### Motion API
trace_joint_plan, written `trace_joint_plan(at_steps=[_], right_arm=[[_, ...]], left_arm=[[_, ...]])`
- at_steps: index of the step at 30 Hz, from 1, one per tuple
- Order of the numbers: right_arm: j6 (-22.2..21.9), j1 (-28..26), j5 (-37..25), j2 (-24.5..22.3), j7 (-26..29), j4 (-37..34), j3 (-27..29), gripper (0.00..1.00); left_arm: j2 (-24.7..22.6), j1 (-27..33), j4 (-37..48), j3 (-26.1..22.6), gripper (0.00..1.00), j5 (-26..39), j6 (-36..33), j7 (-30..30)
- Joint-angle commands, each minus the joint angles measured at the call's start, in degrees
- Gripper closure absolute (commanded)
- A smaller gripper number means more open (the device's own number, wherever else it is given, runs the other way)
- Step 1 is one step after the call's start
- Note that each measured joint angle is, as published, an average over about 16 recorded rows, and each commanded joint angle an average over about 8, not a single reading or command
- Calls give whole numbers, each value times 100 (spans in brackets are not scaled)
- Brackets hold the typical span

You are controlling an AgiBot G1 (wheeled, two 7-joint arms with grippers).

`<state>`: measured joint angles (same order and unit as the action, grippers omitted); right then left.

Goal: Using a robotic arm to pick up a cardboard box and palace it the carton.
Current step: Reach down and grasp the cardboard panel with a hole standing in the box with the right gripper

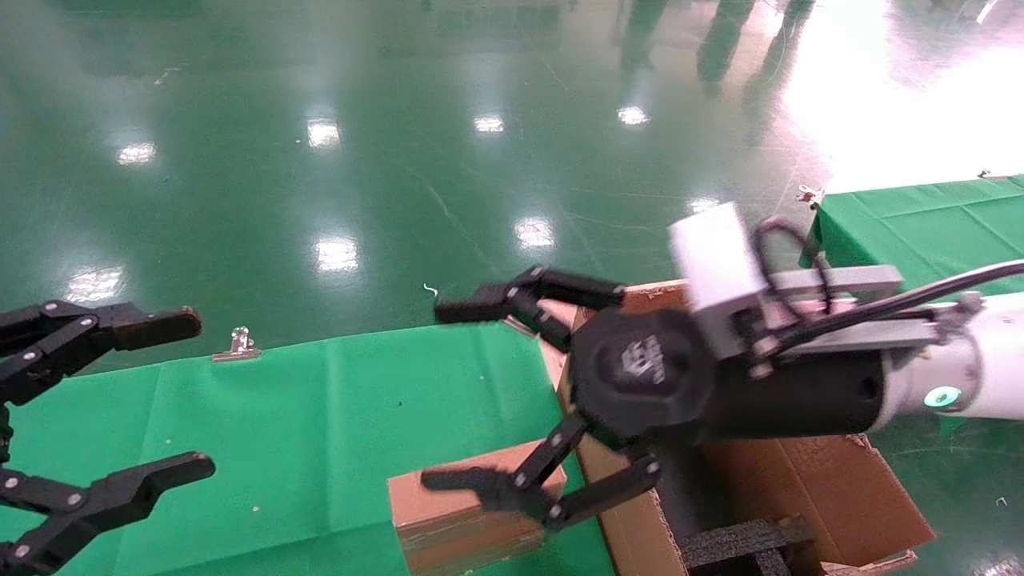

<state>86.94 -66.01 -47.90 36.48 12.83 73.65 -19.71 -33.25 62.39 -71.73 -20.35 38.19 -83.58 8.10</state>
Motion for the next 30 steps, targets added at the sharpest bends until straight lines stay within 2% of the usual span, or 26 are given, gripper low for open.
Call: trace_joint_plan(at_steps=[1,15,24,30], right_arm=[[41,-113,-144,32,55,19,-88,0],[324,-1784,-2484,902,601,-167,-1616,0],[333,-2468,-3505,1437,730,-150,-2633,0],[294,-2714,-3921,1722,744,-136,-3137,0]], left_arm=[[0,0,0,0,100,0,0,0],[0,0,0,-1,100,0,0,0],[0,0,0,-1,100,-1,0,0],[0,0,0,-1,100,-1,0,-1]])
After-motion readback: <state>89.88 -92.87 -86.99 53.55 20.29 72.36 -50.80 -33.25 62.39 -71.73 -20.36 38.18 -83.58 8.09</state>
